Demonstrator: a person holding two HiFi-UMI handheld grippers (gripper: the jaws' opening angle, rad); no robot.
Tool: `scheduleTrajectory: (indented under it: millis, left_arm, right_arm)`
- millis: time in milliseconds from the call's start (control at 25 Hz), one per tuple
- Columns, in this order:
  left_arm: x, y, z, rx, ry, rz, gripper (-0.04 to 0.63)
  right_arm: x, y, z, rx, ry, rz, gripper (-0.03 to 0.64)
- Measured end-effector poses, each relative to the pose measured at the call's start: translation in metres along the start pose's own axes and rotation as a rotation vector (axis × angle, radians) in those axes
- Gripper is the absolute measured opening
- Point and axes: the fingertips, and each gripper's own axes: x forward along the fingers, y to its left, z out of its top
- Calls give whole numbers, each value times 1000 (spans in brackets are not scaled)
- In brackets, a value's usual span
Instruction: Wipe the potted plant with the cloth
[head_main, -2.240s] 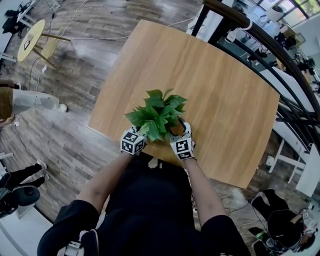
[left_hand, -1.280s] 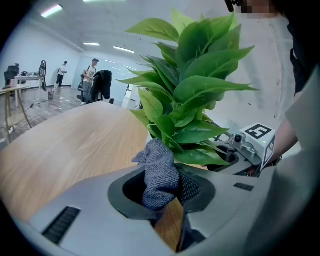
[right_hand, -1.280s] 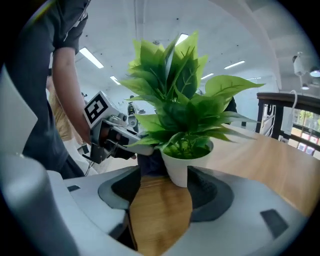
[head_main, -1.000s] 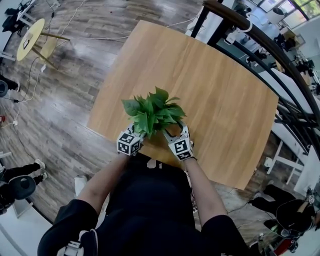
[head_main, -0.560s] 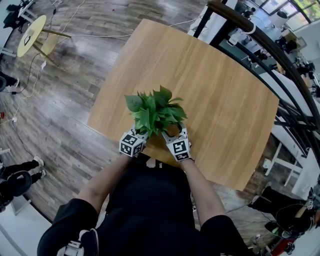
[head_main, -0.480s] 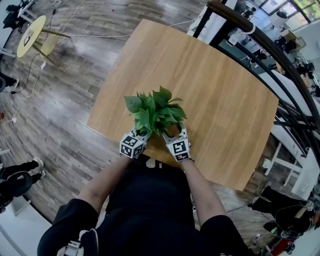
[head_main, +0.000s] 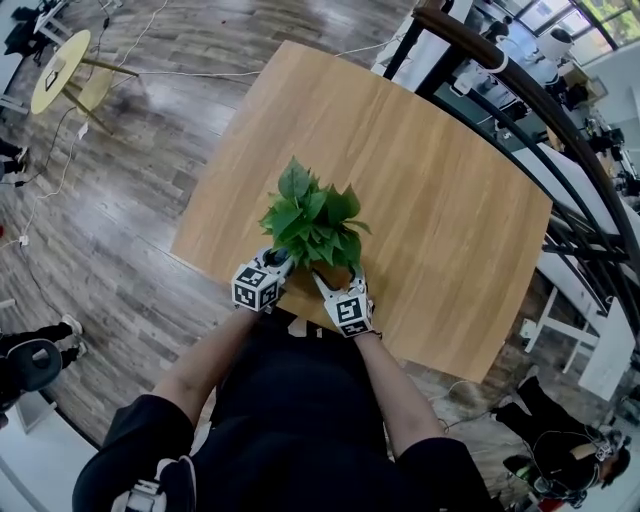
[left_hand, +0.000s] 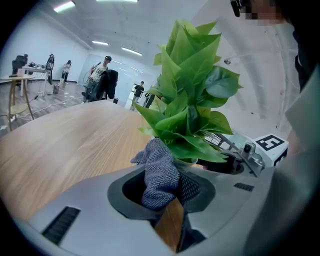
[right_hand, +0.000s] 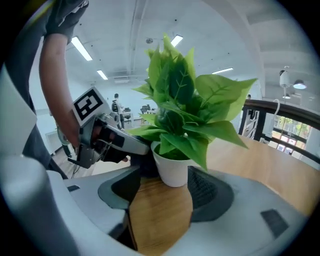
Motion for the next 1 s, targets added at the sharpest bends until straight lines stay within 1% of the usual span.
scheduleTrajectory:
  millis: [80,120,200,320,480,600,680,760,880,1000]
  left_arm:
    - [-2,-1,1,3,2,-2,123]
    - [-2,-2,2,5,3,-2,123]
    - [-2,-3,1,6,5,-9,123]
    - [-1,-6,-5,3,6,-28,123]
    - [1,-11,-12,48,23,-54,123]
    - [-2,-24,-12,44,36,-89,123]
    - [-1,-26,-15,54,39,-100,123]
    - [0,-22,-17,59,35,-94,123]
    - [1,-11,-15,41,18,-65,123]
    - [2,-1,-8,33,6,-44,123]
  right_arm:
    - [1,-17,3,12,-8,-66,276]
    - [3,-23,7,10,-19,-74,276]
    - [9,-27,15,-19,-34,-50,275]
    - [12,-24,20,-69,-19,-25,276]
    - [12,-27,17,-32,-27,-36,275]
    - [13,-26,19,-4,-54,-44,275]
    - [14,-26,17,-4,-48,-48,275]
    - [15,-24,16,-6,-34,-44,275]
    - [11,-13,15,-34,-18,-14,275]
    - [6,-3,14,-44,-39,31,275]
